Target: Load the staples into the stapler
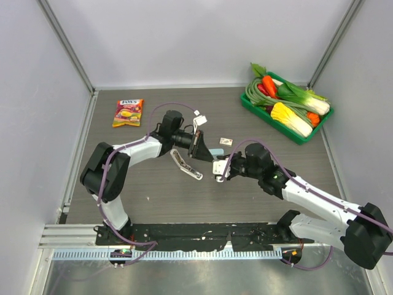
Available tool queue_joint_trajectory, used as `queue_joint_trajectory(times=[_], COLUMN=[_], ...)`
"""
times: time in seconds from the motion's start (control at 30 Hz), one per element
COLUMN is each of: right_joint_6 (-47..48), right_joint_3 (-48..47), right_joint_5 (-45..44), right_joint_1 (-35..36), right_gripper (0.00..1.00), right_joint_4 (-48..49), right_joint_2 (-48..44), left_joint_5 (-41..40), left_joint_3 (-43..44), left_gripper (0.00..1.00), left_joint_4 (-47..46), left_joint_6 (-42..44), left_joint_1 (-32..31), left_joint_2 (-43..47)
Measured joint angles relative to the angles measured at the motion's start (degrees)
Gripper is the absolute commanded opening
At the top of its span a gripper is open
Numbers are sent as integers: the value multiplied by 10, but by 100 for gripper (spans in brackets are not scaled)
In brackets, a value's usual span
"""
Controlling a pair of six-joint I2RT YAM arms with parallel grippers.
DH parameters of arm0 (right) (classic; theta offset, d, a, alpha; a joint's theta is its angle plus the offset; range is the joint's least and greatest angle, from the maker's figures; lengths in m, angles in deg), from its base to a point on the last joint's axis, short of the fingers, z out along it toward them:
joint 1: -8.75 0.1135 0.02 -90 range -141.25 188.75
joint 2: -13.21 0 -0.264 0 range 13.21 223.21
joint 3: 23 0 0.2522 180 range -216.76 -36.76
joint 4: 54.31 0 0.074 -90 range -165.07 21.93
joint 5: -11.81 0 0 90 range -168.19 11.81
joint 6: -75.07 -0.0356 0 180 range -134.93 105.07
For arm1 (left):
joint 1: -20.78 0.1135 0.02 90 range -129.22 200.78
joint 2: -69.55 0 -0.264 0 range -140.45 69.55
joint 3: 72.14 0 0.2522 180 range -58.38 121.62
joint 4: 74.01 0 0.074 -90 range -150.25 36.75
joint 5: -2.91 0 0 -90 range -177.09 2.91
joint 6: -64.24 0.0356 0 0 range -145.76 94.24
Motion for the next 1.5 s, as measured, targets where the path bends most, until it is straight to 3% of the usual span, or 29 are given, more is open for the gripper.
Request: queue_joint_trajectory(times=[0.13,0.33,0.53,0.8,0.9,0.97,1.0,1.23,1.5], right_joint_6=[3,5,6,5,6,9,11,8,-72], right_joint_3=[5,7,10,10,10,10,10,5,-51], right_joint_5=[3,11,16,17,20,23,24,31,26], right_joint_1=[1,1,1,1,1,1,1,1,4], right_gripper=[30,33,27,14,12,13,12,13,14], right_joint_4=[1,-2,0,6,4,1,-3,-49,-99], right_joint_2=[-7,-16,-31,-38,-40,-40,-41,-31,39], left_joint_5=[9,37,64,75,78,79,78,75,63], left_joint_3=[-11,-26,-45,-49,-49,-49,-49,-50,-50], left_gripper=[5,4,4,4,20,41,57,99,100], left_joint_4=[-33,-106,-200,-232,-233,-234,-235,-239,-295], left_joint_6=[-25,-81,-151,-173,-174,-174,-174,-177,-234], left_joint_1=[0,2,2,2,2,2,2,11,87], left_joint_2=[-3,-8,-9,-9,-9,-9,-10,-10,13])
